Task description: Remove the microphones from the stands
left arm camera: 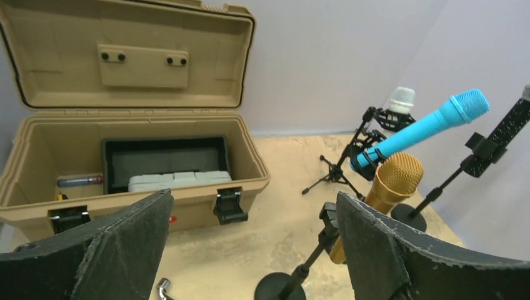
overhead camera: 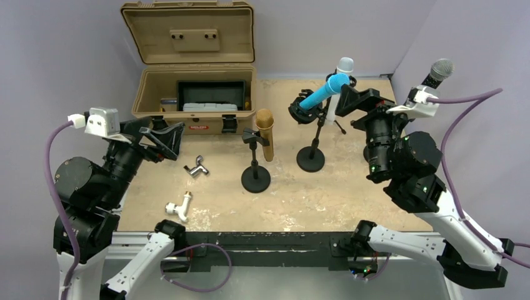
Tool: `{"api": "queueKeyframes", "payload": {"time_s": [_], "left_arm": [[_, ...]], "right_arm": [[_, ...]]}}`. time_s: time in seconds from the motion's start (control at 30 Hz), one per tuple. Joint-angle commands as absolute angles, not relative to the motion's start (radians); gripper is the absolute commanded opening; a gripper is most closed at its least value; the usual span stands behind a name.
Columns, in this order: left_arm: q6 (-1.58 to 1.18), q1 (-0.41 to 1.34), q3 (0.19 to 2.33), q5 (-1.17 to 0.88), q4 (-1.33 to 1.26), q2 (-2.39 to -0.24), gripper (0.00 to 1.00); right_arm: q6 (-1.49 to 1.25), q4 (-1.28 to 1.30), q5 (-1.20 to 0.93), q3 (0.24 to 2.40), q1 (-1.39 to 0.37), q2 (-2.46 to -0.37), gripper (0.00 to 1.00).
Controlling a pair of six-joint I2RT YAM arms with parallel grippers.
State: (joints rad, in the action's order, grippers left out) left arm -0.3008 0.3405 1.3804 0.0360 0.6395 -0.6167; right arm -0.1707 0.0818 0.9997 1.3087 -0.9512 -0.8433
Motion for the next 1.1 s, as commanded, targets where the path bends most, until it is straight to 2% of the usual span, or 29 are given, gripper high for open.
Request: {"api": "queueKeyframes", "payload": {"time_s": [0.0,0.27,0.6,0.77,1.07], "left_arm": [[-0.336,0.334,1.361,-0.041,0.634,-0.621,1.00],[-0.372,0.334,1.306,-0.069,0.635,-0.612,1.00],[-0.455,0.334,1.199,-0.140,0.646,-0.569,1.00],[-0.515,0.334,1.149,-0.192,0.625,-0.523,1.00],[-0.557,0.334,1.076,-0.303,0.586,-0.511,1.00]], "right_arm": [[-0.221,0.108,0.975,1.293,-0.955,-0.832,0.99],[-0.174,0.097,0.776,1.249,-0.955,-0.850,0.99],[-0.007,-0.137,0.203,1.208,-0.954,-0.976,0.99],[-0.005,-0.121,0.129,1.247,-0.954,-1.097,0.99],[-0.006,-0.130,0.106,1.158,-0.956,-1.080,0.99]]}}
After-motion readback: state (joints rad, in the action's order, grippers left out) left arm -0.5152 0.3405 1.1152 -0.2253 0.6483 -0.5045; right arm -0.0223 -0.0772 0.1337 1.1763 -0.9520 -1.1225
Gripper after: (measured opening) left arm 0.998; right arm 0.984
